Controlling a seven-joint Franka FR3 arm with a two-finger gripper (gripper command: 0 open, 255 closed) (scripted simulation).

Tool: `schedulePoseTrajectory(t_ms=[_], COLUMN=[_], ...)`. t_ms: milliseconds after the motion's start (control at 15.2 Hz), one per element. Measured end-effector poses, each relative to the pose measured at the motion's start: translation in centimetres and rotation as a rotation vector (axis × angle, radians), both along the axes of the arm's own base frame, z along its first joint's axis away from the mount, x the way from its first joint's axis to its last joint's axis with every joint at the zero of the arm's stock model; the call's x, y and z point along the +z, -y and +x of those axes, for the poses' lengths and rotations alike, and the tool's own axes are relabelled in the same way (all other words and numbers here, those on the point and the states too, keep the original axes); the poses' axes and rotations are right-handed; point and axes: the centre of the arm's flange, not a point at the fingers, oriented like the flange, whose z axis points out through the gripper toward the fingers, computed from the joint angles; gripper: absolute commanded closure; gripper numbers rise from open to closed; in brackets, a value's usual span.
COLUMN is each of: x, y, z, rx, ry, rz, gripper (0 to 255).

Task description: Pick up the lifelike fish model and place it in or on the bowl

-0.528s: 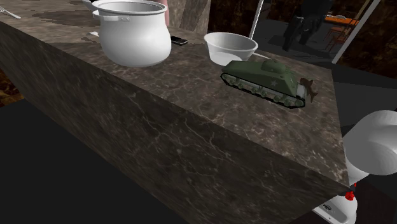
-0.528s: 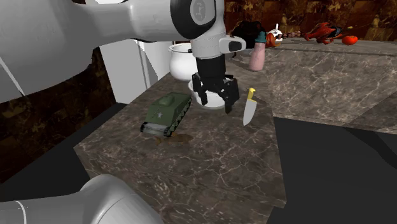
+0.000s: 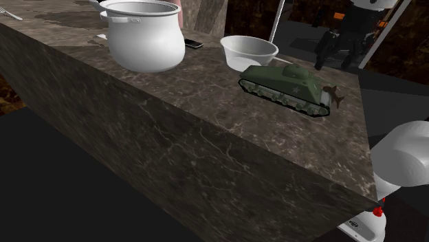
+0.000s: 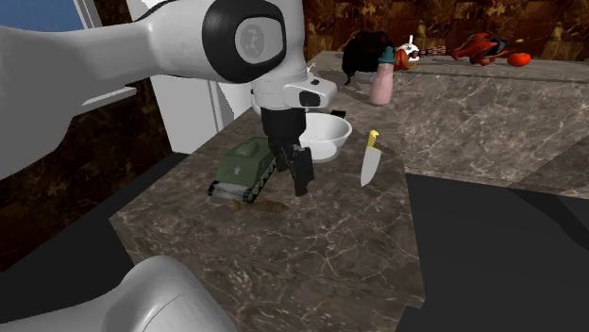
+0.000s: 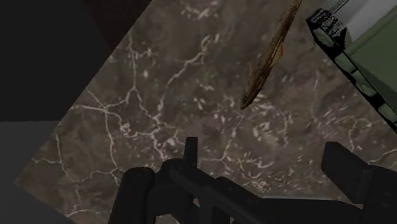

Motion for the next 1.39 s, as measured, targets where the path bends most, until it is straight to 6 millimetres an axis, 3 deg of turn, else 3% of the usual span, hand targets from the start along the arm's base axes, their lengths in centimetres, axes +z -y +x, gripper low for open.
schedulePoseTrajectory(t_ms=[198,330,726,1188,1254,1386], x=[-1.3,-1.9,-4.8,-4.9,-4.9,-4.3], y=[-1.8,-2.3,-2.4,-2.3,-2.3,-2.4], z=[-2.8,-3.7,-3.9,-3.9,-3.9,-3.4], rx=[-0.191,-0.258,-0.283,-0.284,-0.284,-0.281], ry=[-0.007,-0.01,-0.004,0.013,0.013,0.057], rz=[0.039,0.053,0.06,0.063,0.063,0.067], gripper=[0,0,0,0,255,255])
